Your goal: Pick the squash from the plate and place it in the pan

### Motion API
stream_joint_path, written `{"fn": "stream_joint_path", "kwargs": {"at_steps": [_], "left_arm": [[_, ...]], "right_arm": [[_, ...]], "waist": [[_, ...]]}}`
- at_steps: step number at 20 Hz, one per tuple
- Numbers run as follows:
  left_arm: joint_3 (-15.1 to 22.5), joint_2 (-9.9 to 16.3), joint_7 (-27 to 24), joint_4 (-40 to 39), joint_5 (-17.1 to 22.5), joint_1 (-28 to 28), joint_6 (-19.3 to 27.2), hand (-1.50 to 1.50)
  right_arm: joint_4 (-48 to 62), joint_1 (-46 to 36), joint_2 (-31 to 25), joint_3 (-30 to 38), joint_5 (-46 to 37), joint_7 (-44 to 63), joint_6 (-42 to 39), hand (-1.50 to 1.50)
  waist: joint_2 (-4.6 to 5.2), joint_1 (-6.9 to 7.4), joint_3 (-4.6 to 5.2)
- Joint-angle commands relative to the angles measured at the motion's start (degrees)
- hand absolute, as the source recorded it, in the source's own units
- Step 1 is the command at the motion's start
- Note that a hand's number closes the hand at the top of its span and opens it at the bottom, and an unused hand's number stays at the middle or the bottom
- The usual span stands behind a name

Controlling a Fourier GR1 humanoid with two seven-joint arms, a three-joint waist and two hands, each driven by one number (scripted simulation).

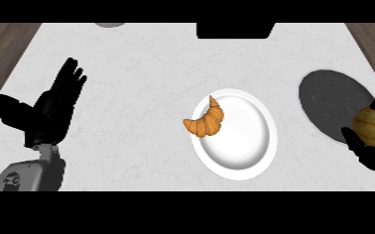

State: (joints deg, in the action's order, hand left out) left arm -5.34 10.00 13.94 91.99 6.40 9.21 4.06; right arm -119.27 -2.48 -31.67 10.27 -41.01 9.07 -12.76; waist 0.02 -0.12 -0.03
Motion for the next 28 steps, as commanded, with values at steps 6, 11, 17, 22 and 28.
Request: {"fn": "stream_joint_path", "kwargs": {"at_steps": [6,11,17,22,28], "left_arm": [[0.64,-0.4,1.77,-0.08,-0.31,2.54,0.0,0.0],[0.49,-1.12,-1.52,0.0,-0.05,-1.12,-1.2,0.0],[2.54,-2.87,-2.07,-2.97,-2.25,2.27,-0.07,0.0],[-1.05,0.07,-0.35,-0.53,0.53,0.83,-1.84,0.0],[0.41,-1.0,1.79,0.02,-0.15,2.72,-1.07,0.0]], "right_arm": [[33.91,-10.09,-4.19,11.43,6.06,-20.54,6.95,1.5],[50.25,-14.96,-4.77,8.28,2.68,-31.94,10.93,1.5],[71.22,-24.42,-3.78,6.58,-0.63,-42.83,17.62,1.5],[84.51,-27.99,-1.82,5.94,-5.37,-40.71,23.53,1.5],[98.51,-34.21,-2.84,8.07,-4.16,-40.97,19.96,-1.5]], "waist": [[0.36,1.15,-0.07],[0.32,1.3,-0.03],[0.49,1.53,-0.06],[0.58,2.08,-0.08],[0.71,2.21,-0.14]]}}
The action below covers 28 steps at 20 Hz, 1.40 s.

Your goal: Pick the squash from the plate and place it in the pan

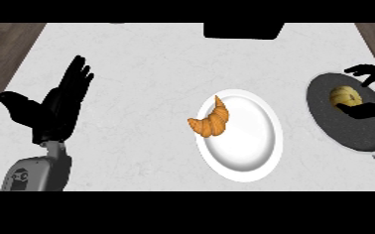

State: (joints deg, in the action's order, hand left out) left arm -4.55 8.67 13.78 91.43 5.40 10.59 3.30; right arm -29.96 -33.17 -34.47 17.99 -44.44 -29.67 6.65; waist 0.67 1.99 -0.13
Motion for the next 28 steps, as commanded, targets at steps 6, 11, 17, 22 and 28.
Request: {"fn": "stream_joint_path", "kwargs": {"at_steps": [6,11,17,22,28], "left_arm": [[-1.22,0.22,-0.68,-2.51,0.15,1.4,-0.06,0.0],[-0.37,-0.46,-0.71,0.3,0.44,-2.62,-0.58,0.0],[-1.76,1.15,0.26,-1.2,0.99,1.31,-1.07,0.0],[-1.05,0.06,-0.74,0.52,0.08,-2.03,-0.2,0.0],[-0.74,-0.82,-3.9,-1.02,-0.17,-3.99,-0.85,0.0]], "right_arm": [[12.85,-6.07,-1.22,6.2,5.96,-10.97,-3.15,-1.5],[14.95,-5.58,-5.79,13.85,14.79,-14.79,-13.8,-1.5],[20.6,-2.28,-16.79,19.91,21.0,-16.91,-30.92,-1.5],[21.79,3.57,-21.98,22.38,24.65,-22.72,-44.66,-1.5],[19.55,8.89,-23.08,21.43,25.33,-25.71,-48.51,-1.5]], "waist": [[0.1,-0.3,-0.07],[-0.27,-0.83,-0.03],[0.18,-1.07,-0.19],[-0.19,-1.71,-0.28],[-0.15,-2.01,-0.31]]}}
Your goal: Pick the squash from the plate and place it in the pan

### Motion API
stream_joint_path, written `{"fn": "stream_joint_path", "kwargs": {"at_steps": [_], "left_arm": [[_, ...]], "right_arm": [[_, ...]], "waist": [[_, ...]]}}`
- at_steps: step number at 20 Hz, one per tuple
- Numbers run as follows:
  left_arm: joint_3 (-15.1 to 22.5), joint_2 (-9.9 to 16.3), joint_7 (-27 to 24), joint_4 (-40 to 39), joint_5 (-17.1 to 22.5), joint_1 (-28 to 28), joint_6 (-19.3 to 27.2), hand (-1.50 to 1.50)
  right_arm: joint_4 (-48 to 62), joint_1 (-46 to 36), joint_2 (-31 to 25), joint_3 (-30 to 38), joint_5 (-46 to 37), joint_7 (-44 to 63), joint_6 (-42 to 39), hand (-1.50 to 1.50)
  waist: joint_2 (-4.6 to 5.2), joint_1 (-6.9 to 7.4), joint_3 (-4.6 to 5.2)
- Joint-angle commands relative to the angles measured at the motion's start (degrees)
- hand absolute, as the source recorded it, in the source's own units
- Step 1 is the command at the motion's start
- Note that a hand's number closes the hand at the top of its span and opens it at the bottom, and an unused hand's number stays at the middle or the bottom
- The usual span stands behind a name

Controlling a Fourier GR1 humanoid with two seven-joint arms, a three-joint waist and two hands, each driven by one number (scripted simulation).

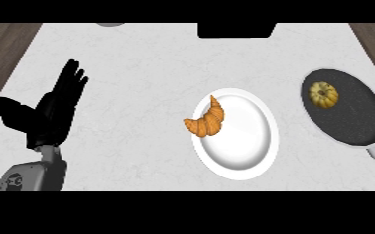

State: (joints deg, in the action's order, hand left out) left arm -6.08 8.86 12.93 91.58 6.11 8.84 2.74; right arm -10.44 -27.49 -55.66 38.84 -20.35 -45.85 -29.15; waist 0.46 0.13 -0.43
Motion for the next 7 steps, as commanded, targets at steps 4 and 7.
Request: {"fn": "stream_joint_path", "kwargs": {"at_steps": [4,7], "left_arm": [[0.7,-0.2,1.57,2.27,-0.6,0.48,0.82,0.0],[-0.54,0.93,2.06,0.72,0.63,1.1,-0.38,0.0]], "right_arm": [[-1.09,5.86,-2.11,0.48,2.23,-10.43,-12.71,-1.5],[-1.91,7.63,-0.78,-0.01,2.7,-11.14,-11.49,-1.5]], "waist": [[-0.13,-0.08,-0.17],[-0.05,-0.13,-0.09]]}}
